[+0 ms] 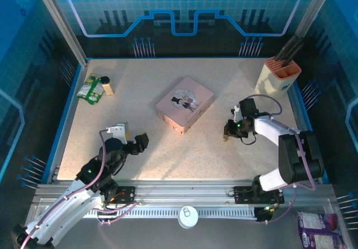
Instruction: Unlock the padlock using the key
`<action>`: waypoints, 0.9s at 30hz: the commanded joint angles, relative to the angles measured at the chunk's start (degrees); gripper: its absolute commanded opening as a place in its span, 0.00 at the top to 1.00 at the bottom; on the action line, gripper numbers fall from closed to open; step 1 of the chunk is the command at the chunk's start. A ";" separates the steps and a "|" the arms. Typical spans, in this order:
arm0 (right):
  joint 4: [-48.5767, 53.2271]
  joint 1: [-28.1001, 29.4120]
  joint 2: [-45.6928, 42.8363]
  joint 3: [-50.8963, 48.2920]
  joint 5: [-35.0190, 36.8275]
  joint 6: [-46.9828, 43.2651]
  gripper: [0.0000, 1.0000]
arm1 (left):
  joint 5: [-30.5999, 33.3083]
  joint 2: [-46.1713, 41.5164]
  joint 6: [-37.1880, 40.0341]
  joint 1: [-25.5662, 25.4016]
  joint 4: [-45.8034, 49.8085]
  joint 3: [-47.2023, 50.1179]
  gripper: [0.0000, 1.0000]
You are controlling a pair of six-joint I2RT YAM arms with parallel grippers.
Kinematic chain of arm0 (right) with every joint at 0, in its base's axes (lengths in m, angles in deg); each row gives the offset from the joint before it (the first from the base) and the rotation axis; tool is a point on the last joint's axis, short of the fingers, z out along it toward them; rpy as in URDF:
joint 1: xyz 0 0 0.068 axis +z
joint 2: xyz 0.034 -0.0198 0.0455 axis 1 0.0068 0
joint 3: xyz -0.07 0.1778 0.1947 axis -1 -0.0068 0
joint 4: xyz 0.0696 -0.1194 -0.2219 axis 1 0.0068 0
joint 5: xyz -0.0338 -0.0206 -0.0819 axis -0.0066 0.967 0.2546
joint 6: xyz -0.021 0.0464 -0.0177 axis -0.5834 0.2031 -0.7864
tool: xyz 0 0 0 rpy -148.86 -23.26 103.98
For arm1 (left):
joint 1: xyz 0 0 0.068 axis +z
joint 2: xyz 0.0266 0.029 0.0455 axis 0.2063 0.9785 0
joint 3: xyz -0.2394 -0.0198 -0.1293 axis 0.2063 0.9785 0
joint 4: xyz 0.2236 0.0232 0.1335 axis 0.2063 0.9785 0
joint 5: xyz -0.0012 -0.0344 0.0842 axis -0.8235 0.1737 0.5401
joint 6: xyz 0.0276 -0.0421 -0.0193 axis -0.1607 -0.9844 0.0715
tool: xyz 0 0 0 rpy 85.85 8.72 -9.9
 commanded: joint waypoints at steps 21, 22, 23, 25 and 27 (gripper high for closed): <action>2.21 -4.56 -26.55 -0.05 4.24 -0.50 0.00 | 13.10 10.13 1.44 0.76 -5.93 -2.38 0.01; 1.82 -4.61 -28.12 0.15 5.09 -0.58 0.01 | 13.69 11.62 3.01 0.83 -7.35 -3.31 0.01; 1.16 -4.65 -29.33 0.14 5.62 -0.79 0.00 | 14.12 12.63 4.51 0.81 -8.56 -4.04 0.01; -1.52 -4.54 -31.67 -0.30 6.76 -1.81 0.00 | 17.60 14.93 7.79 0.84 -8.51 -6.61 0.01; -3.11 -4.60 -33.30 -0.74 9.10 -2.47 0.00 | 22.81 16.30 8.89 0.82 -7.12 -9.52 0.01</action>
